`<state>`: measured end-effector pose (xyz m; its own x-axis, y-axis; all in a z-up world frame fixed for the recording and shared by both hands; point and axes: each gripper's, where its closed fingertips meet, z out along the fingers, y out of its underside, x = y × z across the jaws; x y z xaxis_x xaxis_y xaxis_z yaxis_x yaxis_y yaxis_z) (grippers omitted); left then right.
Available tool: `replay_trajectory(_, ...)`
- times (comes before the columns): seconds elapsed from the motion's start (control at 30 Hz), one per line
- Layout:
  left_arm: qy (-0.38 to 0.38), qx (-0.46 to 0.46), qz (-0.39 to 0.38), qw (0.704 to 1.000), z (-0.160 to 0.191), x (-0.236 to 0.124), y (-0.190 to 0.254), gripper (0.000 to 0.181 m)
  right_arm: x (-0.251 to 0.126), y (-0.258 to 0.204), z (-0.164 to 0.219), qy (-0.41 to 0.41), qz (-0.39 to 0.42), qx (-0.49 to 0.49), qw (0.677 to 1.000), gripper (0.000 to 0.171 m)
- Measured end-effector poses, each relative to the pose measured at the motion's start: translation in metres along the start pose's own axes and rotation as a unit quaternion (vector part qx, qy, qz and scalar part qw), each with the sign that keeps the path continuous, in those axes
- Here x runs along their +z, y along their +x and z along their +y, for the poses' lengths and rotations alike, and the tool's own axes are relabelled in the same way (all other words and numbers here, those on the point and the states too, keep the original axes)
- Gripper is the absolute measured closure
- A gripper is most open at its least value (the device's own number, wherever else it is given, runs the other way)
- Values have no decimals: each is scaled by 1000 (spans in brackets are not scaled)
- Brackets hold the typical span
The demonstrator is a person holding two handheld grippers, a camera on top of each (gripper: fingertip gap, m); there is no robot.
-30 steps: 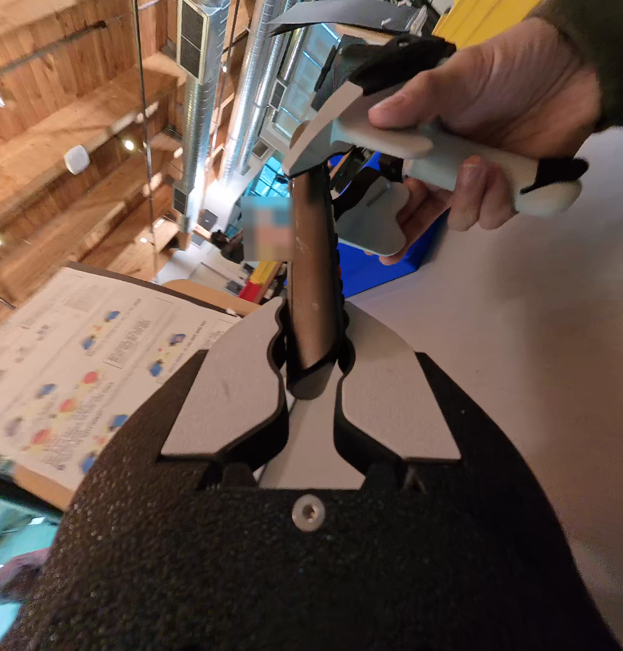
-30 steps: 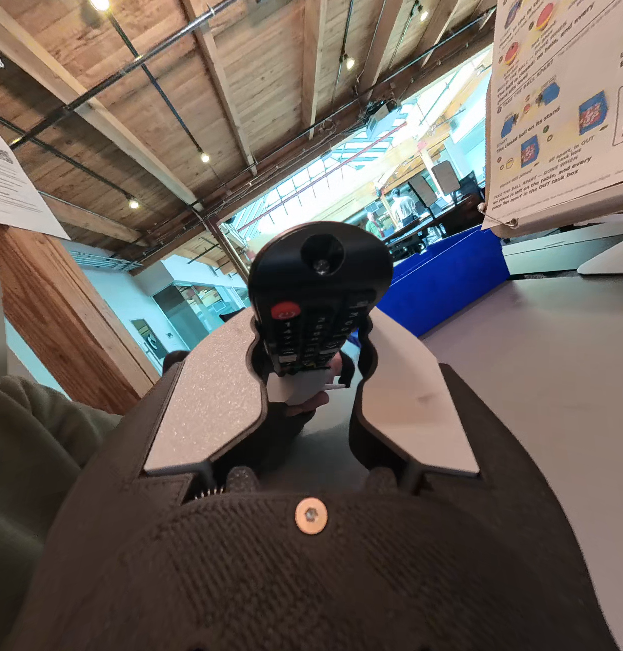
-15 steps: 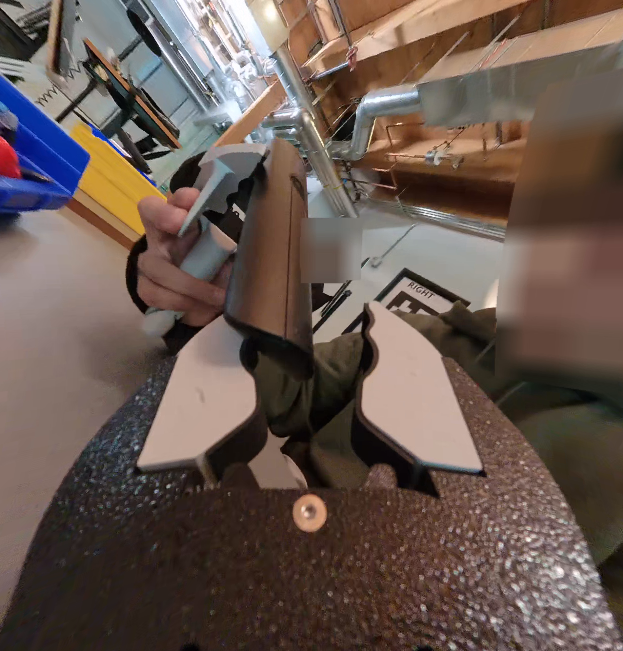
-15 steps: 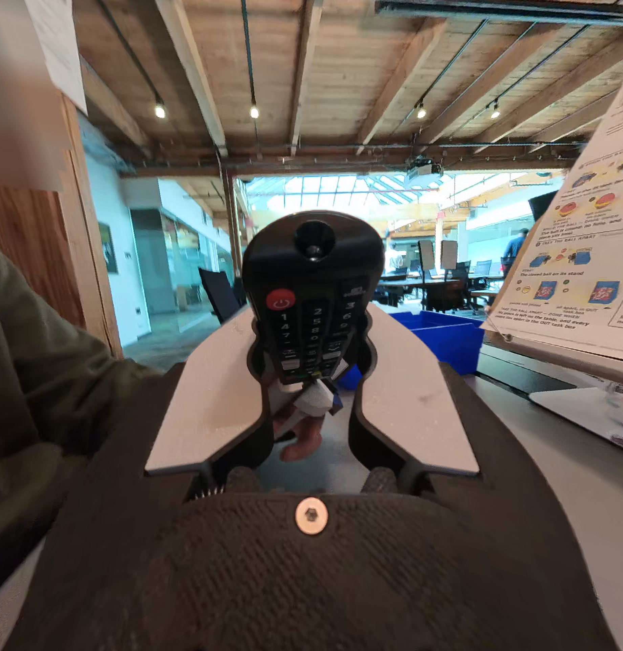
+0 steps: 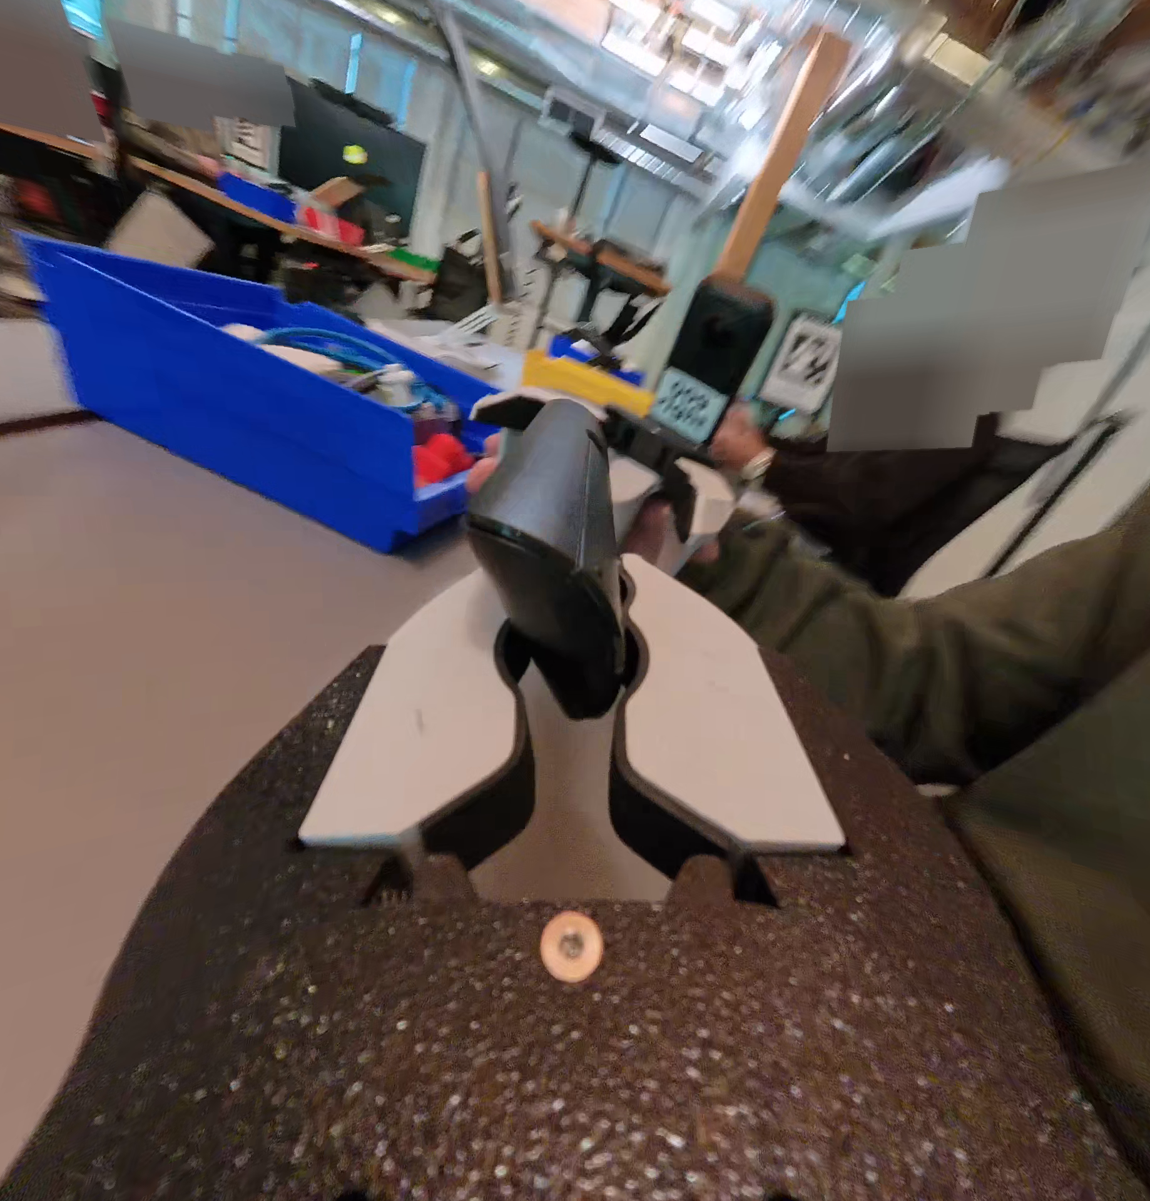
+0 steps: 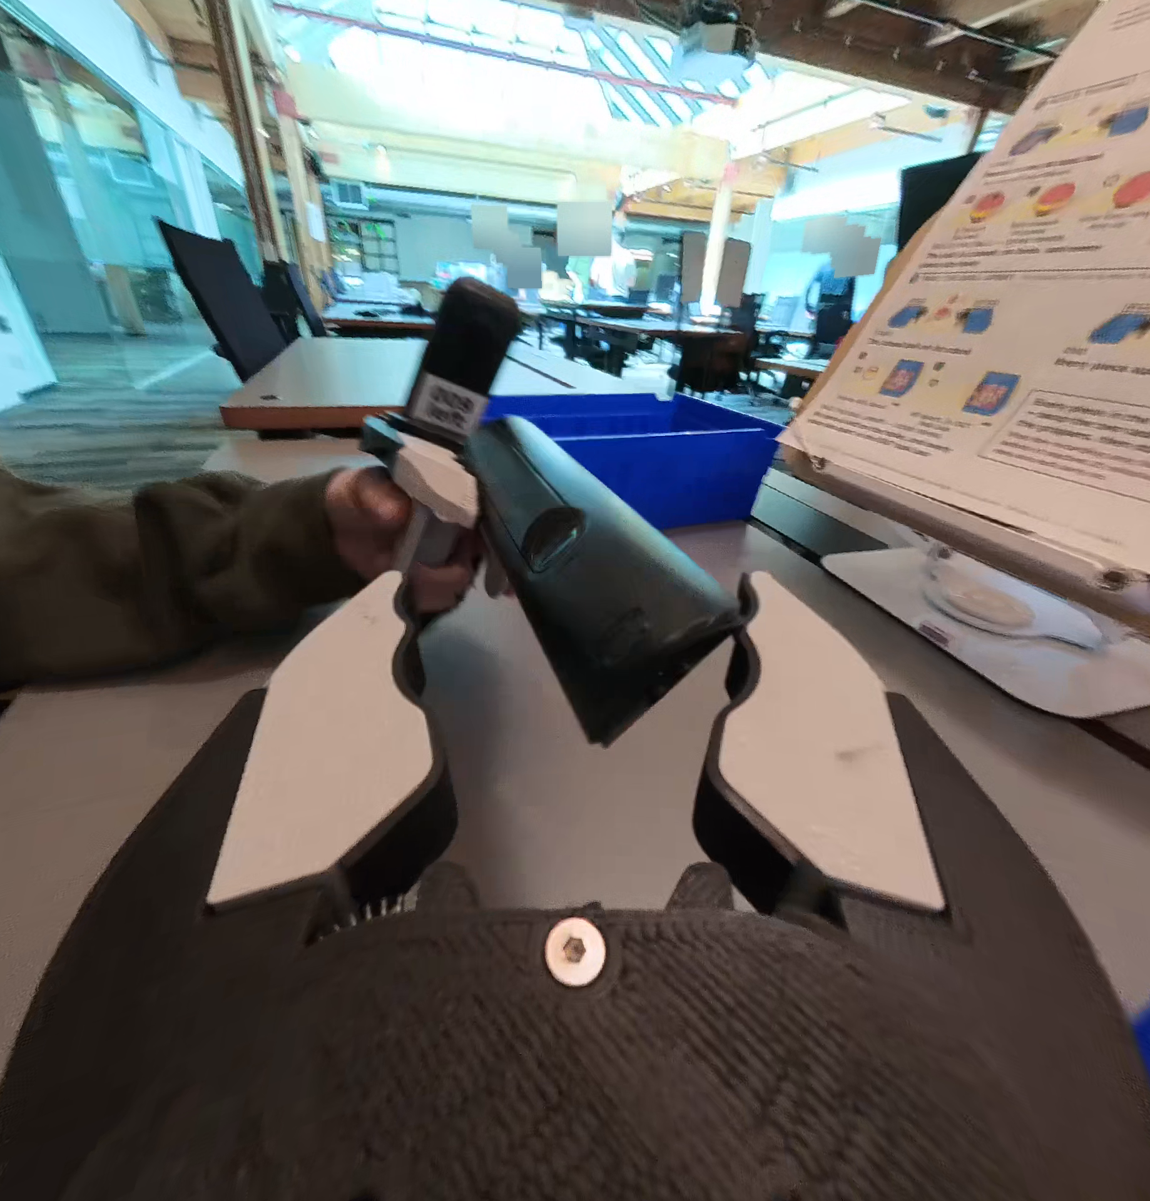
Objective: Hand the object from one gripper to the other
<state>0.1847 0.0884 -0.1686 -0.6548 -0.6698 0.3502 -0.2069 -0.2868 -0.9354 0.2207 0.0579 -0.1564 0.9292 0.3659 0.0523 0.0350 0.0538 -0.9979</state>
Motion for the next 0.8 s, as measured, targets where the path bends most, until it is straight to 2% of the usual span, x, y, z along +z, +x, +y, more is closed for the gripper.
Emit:
replay_trajectory(0.13,-82,114,-118,983,8,-17,-25,159,-15,26,-4,-28,105,-120,987,85)
replay_trajectory(0.23,-78,101,-130,983,8,-15,-27,159,-5,26,7,-76,147,-251,954,94)
replay_trajectory(0.33,-52,85,-125,987,3,-7,-21,159,16,26,45,-182,163,-321,915,86)
replay_trajectory(0.37,-52,85,-130,986,3,-4,-21,159,19,28,49,-195,182,-336,903,89)
replay_trajectory(0.43,-62,90,-135,985,5,0,-19,159,20,35,45,-201,225,-364,881,109)
replay_trajectory(0.5,-60,93,-142,984,5,3,-19,159,19,38,48,-214,233,-377,871,122)
replay_trajectory(0.67,-44,101,-135,985,2,4,-15,158,19,36,51,-220,210,-347,887,123)
replay_trajectory(0.73,-19,116,-107,987,-5,4,-6,157,21,28,48,-195,187,-293,917,123)
replay_trajectory(0.8,-4,135,-97,986,-9,1,-2,142,26,13,39,-144,138,-209,957,123)
